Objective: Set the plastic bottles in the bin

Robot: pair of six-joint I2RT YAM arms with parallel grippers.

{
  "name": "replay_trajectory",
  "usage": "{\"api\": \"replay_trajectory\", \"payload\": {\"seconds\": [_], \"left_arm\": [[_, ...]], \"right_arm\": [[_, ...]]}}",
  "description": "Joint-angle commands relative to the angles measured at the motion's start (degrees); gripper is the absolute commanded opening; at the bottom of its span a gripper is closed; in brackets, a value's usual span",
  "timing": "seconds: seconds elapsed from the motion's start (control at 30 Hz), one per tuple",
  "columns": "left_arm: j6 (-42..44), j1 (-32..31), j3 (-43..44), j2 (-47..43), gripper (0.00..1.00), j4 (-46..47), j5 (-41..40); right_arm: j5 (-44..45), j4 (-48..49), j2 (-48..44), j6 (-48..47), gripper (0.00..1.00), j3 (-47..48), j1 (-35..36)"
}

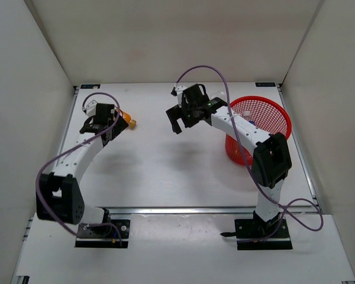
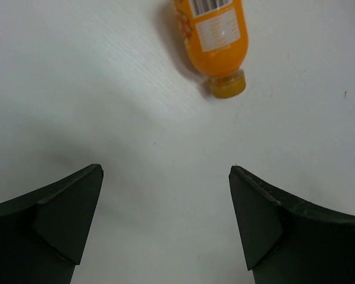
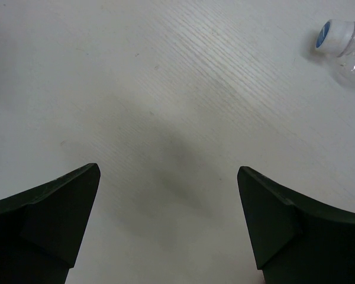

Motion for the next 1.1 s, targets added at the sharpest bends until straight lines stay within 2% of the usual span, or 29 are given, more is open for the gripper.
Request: {"api": "replay_trajectory", "payload": {"seconds": [0.0, 0.13, 0.33, 0.43, 0.63, 0.73, 0.83, 0.9, 0.93, 1.03, 1.07], "left_arm": [[-4.2, 0.6, 5.3, 6.2, 0.99, 7.5, -1.7], [-5.7, 0.7, 11.5, 14.9, 0.99, 7.9, -4.1], [-8.1, 2.6, 16.4, 22.1, 0.99, 7.4, -6.7], [-8.1, 3.2, 18.0, 25.7, 0.99, 9.3, -6.5], [-6.8, 2.5, 25.4, 33.8, 0.99, 7.4, -5.8], [-7.6, 2.8, 26.0, 36.1, 0.98, 8.2, -4.0], [-7.9, 2.9, 27.0, 38.0, 0.93, 7.1, -2.6], [-7.6, 2.5, 26.5, 38.2, 0.81, 7.5, -2.0], [-7.5, 2.3, 25.8, 38.3, 0.78, 7.8, -1.7], [-6.9, 2.0, 23.9, 35.5, 0.54, 8.9, -0.4], [-6.5, 1.9, 22.9, 34.8, 0.5, 9.3, 0.3]], "right_arm": [[0.2, 2.5, 0.7, -1.6, 0.99, 2.0, -0.7], [1.1, 2.4, 2.0, -2.1, 0.99, 1.6, -1.2], [0.3, 4.1, 2.3, -0.8, 0.99, 1.1, -3.0], [0.0, 5.9, 2.5, 0.0, 0.99, 1.6, -3.7], [-1.0, 1.8, 5.3, 0.5, 1.0, 5.9, -4.7], [-0.7, 2.3, 5.2, 0.3, 0.99, 5.4, -4.3], [-0.4, 1.7, 4.8, 0.2, 0.99, 5.7, -4.5], [0.5, 1.4, 4.3, 0.2, 0.99, 6.0, -4.2], [0.5, 1.0, 3.8, 0.3, 0.99, 6.1, -4.0], [1.0, -0.5, 2.1, -0.5, 0.99, 7.4, -2.9], [1.0, -0.7, 0.8, -0.6, 0.99, 8.1, -2.3]]}}
